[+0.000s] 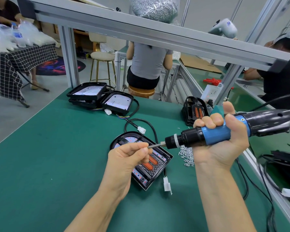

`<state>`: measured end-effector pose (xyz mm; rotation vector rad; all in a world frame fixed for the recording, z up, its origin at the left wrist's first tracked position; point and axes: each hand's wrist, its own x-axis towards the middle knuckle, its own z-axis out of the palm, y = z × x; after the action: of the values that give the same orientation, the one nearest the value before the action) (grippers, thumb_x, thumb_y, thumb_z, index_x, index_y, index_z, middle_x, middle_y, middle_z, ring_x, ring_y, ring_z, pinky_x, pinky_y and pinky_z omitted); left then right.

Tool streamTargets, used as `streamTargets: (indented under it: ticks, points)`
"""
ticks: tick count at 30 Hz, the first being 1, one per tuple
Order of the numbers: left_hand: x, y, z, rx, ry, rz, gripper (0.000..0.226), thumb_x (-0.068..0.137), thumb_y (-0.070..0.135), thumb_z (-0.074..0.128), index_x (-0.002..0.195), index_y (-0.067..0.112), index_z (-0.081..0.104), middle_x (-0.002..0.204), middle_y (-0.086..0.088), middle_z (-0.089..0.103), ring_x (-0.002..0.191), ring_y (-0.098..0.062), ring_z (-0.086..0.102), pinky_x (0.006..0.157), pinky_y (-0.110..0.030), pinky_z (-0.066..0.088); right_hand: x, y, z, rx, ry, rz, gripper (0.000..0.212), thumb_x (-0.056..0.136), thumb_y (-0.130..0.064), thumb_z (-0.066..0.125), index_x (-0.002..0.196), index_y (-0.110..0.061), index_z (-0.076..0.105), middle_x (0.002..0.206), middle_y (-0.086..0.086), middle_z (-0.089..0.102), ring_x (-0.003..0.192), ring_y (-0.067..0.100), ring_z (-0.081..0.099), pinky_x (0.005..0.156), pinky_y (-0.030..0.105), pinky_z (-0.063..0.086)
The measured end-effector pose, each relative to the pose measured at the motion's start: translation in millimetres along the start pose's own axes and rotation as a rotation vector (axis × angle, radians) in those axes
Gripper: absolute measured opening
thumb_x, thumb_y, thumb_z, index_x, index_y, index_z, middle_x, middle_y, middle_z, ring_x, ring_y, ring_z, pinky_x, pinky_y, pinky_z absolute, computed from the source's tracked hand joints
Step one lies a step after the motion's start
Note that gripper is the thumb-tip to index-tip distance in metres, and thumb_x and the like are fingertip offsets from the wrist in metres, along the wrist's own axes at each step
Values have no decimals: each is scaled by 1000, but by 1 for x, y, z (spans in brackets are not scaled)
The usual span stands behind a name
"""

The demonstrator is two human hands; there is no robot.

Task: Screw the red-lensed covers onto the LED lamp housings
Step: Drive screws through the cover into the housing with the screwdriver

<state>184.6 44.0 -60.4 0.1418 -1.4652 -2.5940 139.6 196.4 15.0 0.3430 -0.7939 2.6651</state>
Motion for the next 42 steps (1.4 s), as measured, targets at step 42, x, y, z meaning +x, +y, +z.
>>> streamTargets:
  ticks: [42]
  points:
    - [84, -22, -65, 1384, 291, -116, 76, 62, 79, 61, 98, 13, 63, 113, -1, 60, 117, -23, 40, 101, -43, 30, 52, 83, -18, -268, -30, 5, 29, 70, 0, 55, 96, -12, 59, 53, 1, 47, 46, 15, 46, 54, 26, 43]
